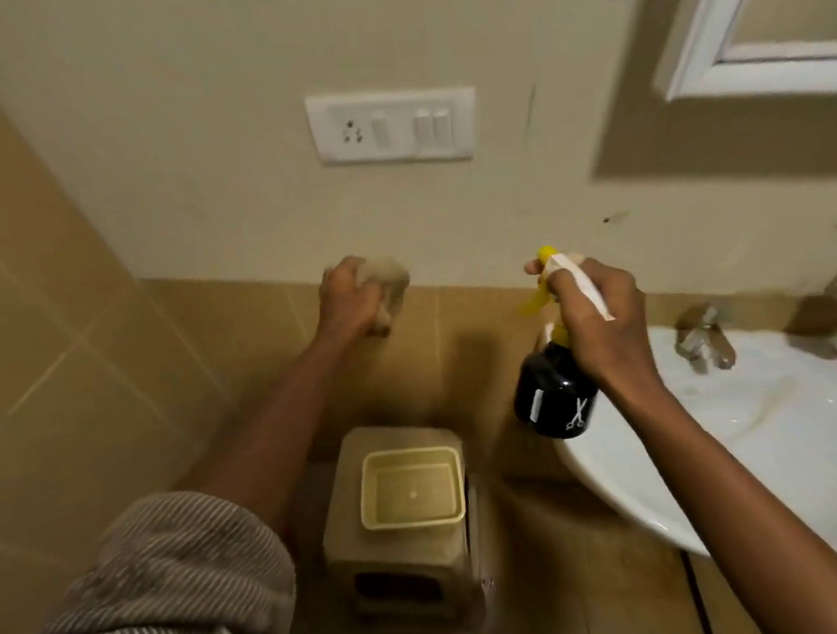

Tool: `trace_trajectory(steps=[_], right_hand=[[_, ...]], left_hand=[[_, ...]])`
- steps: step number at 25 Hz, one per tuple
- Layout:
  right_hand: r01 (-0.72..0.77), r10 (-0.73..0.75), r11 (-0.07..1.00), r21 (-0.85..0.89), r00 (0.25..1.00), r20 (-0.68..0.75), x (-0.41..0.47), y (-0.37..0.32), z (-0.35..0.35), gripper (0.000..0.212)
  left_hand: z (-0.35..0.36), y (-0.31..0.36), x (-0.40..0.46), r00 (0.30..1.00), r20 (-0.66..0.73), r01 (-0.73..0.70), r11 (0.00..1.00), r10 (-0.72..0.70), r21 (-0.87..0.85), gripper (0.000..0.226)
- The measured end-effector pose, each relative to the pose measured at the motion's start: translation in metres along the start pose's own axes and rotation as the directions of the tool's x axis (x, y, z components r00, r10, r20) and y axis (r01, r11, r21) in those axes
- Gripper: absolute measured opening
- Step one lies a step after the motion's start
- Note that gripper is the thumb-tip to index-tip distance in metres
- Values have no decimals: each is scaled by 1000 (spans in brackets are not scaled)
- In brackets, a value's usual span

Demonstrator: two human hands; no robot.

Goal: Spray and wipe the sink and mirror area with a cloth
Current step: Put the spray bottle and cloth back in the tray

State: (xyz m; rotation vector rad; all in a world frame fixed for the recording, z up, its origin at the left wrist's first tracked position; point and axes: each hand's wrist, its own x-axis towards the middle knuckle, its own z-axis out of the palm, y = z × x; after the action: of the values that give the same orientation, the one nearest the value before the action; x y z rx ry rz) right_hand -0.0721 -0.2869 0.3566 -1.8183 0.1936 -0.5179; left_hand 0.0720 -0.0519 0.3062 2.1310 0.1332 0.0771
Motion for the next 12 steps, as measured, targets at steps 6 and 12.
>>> trace_trajectory(steps=[6, 12], right_hand=[[20, -1, 987, -159, 993, 118, -35, 87, 85, 24], [-34, 41, 953, -300, 999, 19, -51, 166, 131, 27]], left_hand=[[25, -136, -61, 866, 139, 487, 750, -480, -447, 31], [77, -216, -92, 810, 79, 548, 704, -581, -452, 30]])
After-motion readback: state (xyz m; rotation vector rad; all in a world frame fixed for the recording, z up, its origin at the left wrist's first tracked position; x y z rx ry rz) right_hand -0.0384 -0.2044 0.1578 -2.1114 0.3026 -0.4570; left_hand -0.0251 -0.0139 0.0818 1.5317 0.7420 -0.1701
